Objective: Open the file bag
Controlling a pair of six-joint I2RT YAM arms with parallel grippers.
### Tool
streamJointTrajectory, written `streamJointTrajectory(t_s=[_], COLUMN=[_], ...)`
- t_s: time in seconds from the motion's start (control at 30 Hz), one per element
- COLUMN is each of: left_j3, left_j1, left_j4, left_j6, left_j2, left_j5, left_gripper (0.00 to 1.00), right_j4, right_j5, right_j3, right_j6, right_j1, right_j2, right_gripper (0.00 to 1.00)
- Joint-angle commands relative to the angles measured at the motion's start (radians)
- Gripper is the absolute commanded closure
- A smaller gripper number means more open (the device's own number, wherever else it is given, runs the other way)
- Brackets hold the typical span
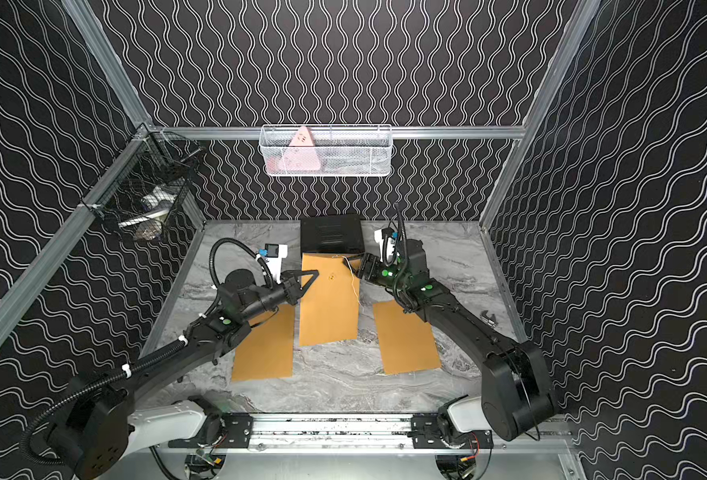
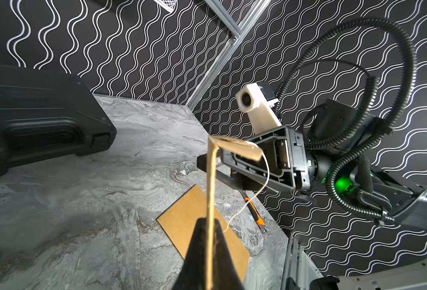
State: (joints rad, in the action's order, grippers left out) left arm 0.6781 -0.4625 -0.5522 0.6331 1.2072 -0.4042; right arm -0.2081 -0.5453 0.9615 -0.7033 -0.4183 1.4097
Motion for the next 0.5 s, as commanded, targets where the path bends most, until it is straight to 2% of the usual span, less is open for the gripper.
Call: streamJointTrajectory(t_s=[0.0,0.47], left_j3=[-0.005,-0.022], left_j1=[-0.007,-0.012], left_j4=[-0.023,-0.012], left_j6=[-0.001,-0.003], left_j2=[-0.009,-0.034], left_j5=[-0.012,-0.027], left_gripper=[1.0,1.0], right_j4=[-0.107,-0.211], right_j5=[-0.033,-0.112], right_j3=[0.017,0.031], right_j6=[-0.023,-0.062], right_j1=[0.002,0.015], right_j2=[-0.006,0.026], right_gripper=[0.32,0.34])
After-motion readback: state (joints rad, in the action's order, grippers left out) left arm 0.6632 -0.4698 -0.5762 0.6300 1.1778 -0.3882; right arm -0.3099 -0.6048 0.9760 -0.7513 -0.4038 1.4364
